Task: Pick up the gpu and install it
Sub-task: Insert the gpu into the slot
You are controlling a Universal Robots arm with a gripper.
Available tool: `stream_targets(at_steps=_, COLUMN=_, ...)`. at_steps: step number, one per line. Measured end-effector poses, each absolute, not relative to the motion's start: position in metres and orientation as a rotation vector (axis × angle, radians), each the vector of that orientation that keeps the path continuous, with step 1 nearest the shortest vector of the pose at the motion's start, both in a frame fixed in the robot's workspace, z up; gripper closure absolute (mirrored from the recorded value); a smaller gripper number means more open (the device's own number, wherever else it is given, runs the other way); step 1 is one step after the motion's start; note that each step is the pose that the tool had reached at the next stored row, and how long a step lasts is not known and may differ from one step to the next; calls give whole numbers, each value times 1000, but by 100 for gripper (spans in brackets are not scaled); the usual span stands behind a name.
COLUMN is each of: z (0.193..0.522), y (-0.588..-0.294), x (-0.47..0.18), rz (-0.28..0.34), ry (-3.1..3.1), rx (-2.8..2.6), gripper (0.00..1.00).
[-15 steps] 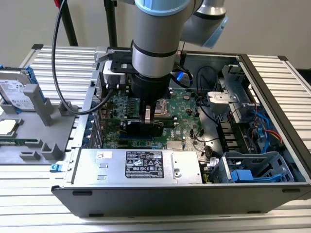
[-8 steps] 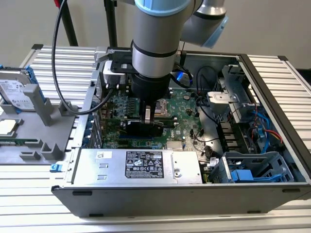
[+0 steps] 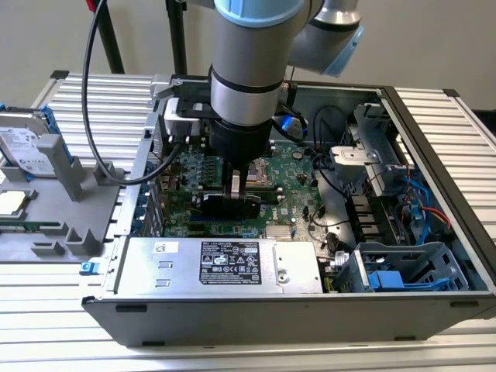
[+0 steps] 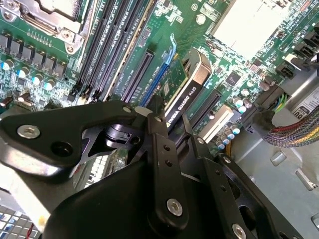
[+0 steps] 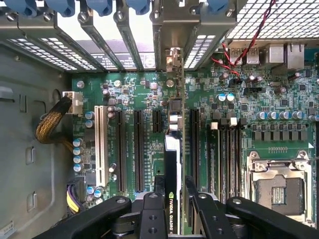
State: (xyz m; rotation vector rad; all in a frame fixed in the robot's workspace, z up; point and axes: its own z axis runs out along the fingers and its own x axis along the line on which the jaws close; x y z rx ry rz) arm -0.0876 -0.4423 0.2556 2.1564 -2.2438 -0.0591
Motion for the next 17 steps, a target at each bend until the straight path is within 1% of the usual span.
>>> stream_targets(at_steps=17, z=250, y=-442, x=-89, rz=-59, ry=-2243, rx=2157, gripper=100)
